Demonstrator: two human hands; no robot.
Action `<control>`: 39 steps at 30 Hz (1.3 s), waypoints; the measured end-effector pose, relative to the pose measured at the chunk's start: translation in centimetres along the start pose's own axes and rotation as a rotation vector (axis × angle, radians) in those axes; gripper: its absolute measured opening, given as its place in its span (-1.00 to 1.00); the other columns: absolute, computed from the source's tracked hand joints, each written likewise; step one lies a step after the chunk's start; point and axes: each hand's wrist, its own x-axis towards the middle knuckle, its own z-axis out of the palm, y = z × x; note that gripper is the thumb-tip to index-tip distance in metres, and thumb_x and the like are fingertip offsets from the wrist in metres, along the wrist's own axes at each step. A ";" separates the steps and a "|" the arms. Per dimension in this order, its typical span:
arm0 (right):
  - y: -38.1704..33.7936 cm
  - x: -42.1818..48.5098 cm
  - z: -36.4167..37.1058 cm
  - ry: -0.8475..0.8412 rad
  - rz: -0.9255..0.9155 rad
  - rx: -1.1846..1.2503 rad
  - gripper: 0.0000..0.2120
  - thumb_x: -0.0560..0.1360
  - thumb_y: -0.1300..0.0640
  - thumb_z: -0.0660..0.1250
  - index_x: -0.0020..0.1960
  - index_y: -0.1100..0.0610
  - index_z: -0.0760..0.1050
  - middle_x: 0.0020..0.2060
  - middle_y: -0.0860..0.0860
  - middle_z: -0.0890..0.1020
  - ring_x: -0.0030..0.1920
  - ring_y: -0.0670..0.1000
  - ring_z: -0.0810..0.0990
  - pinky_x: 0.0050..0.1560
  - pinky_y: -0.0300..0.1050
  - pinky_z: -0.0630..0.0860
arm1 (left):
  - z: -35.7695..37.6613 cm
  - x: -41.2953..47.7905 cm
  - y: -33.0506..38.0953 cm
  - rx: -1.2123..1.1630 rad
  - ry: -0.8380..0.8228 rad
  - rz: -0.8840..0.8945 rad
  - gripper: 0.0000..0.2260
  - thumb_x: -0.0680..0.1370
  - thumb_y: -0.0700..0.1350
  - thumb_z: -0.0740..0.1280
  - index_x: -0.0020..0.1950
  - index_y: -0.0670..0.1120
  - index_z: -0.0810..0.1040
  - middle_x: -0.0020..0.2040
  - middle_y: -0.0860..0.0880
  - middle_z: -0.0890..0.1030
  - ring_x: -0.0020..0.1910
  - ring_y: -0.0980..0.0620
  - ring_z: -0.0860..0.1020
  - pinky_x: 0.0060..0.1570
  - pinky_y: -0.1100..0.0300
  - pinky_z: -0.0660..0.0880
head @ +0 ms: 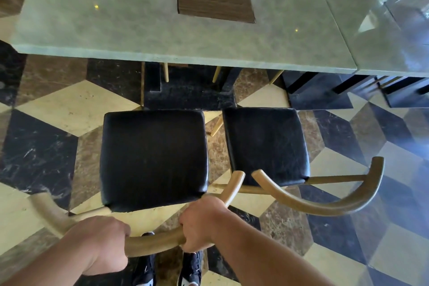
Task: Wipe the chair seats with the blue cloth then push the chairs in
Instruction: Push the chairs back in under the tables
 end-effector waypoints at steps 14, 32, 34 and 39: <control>2.2 0.1 -3.9 0.113 0.029 0.021 -0.71 0.48 -0.19 0.27 -0.05 0.02 0.52 -0.30 -0.06 0.55 -0.32 0.03 0.53 -0.28 0.03 0.59 | -5.7 -0.7 -0.3 0.144 0.072 0.038 -0.61 0.41 0.11 0.28 0.21 0.16 0.65 -0.04 0.14 0.66 -0.08 0.04 0.63 -0.18 0.12 0.48; 15.0 12.9 -22.2 0.253 0.159 0.021 -0.76 0.41 -0.26 0.35 -0.03 -0.15 0.57 -0.38 -0.18 0.58 -0.34 -0.14 0.55 -0.36 -0.17 0.41 | -27.1 11.6 -10.2 0.180 0.189 0.055 -0.63 0.36 0.12 0.28 0.12 0.15 0.66 -0.16 0.13 0.66 -0.20 0.07 0.62 -0.23 0.10 0.53; 16.0 13.6 -22.8 0.226 0.162 0.016 -0.74 0.40 -0.27 0.33 -0.01 -0.16 0.58 -0.38 -0.18 0.58 -0.35 -0.14 0.56 -0.36 -0.16 0.41 | -28.1 12.5 -10.3 0.185 0.165 0.061 -0.65 0.36 0.13 0.28 0.09 0.15 0.66 -0.17 0.13 0.65 -0.21 0.07 0.62 -0.26 0.11 0.52; 16.5 14.0 -23.1 0.178 0.166 0.002 -0.71 0.41 -0.29 0.29 -0.04 -0.13 0.57 -0.37 -0.16 0.58 -0.34 -0.11 0.57 -0.22 -0.04 0.61 | -28.1 13.2 -10.2 0.162 0.119 0.063 -0.71 0.34 0.13 0.30 0.02 0.15 0.64 -0.22 0.12 0.66 -0.25 0.07 0.64 -0.16 0.10 0.62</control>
